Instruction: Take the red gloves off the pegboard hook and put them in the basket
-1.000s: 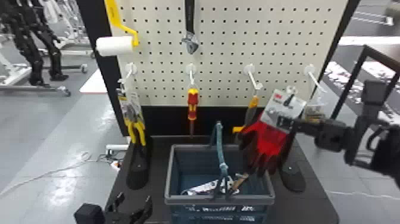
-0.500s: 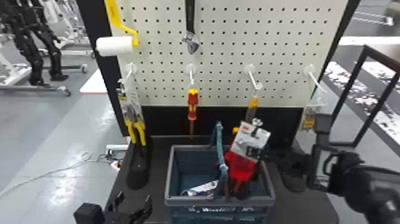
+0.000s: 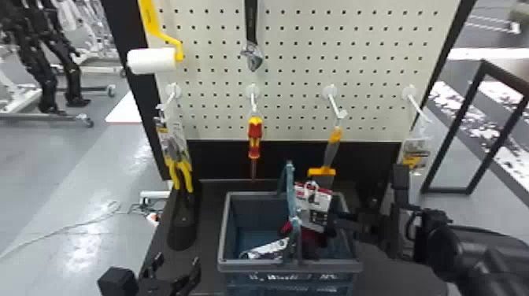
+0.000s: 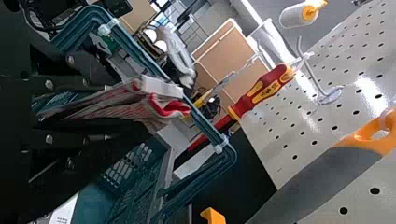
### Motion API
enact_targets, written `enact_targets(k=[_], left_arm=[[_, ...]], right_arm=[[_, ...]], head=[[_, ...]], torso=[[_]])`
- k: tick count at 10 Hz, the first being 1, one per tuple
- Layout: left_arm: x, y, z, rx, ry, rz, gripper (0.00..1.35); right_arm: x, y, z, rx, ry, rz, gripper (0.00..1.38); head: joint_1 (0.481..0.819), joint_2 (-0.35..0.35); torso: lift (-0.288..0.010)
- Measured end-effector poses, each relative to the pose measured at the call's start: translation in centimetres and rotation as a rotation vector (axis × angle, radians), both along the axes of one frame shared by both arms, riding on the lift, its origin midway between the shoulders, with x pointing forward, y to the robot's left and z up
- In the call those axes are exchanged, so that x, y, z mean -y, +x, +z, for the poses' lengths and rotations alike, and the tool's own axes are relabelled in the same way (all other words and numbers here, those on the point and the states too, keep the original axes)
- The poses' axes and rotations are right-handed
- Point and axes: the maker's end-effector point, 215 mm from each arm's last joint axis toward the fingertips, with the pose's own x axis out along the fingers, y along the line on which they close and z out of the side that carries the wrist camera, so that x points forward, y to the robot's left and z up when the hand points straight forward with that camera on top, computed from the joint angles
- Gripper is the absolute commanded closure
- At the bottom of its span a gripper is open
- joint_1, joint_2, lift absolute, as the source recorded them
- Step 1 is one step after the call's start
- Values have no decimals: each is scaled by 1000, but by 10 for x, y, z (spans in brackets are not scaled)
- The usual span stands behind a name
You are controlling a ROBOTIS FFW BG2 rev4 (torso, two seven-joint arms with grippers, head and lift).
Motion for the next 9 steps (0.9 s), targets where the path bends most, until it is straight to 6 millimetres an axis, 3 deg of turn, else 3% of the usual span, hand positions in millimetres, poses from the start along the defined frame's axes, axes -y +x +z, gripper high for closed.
enact_targets(k=[3,9], left_arm=[[0,1,2,5,0,0,344],[0,0,1,2,0,0,344]], right_arm=[[4,5,5,19,8,-12,272],[3,4,7,17,24,-13,286]], head=[[549,0],[549,0]], torso=[[-100],[-100]])
